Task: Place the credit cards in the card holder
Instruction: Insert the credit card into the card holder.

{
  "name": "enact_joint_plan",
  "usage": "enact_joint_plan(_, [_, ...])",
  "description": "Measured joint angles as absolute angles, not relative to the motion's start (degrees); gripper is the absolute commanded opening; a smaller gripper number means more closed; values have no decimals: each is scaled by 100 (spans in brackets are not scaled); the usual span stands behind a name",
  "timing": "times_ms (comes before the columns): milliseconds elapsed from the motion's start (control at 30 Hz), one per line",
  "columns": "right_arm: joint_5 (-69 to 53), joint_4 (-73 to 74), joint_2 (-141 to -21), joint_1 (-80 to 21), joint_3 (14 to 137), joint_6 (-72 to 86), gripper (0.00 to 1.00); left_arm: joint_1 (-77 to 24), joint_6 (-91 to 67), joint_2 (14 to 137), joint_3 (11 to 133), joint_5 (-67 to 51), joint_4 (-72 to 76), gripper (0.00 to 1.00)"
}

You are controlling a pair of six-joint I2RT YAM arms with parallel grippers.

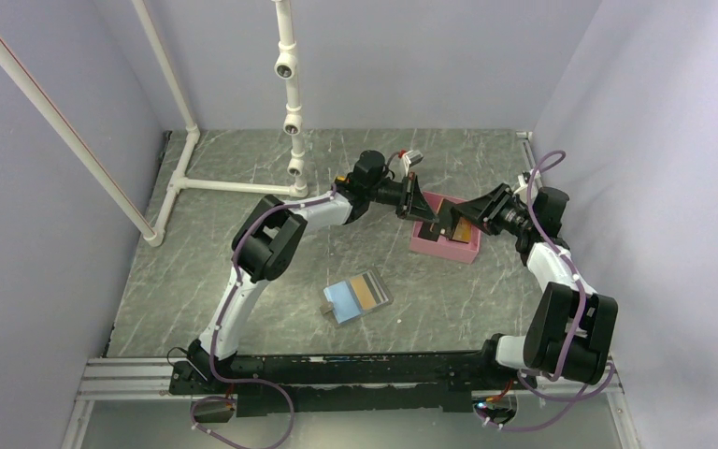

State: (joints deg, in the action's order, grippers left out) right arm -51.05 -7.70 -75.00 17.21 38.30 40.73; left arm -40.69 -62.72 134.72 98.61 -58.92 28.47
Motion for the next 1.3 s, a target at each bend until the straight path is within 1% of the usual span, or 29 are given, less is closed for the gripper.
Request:
enact_joint_plan(567, [-5124, -760, -7341, 1717, 3830, 4012, 36, -4069, -6171, 13474, 9865, -5889, 2539, 0])
enact_joint_plan(1033, [-4998, -539, -7196, 1616, 3830, 3824, 37, -4025, -6031, 13474, 9870, -5861, 2165, 0])
enact_joint_plan(1167, [-5009, -550, -7196, 1594, 3826, 3841, 28, -4014, -6034, 13474, 9870, -5863, 2158, 0])
enact_joint_plan(1300, [-5100, -875, -7210, 1599, 3756, 4056, 19, -4007, -6178, 13480, 9870, -5918, 2338, 0])
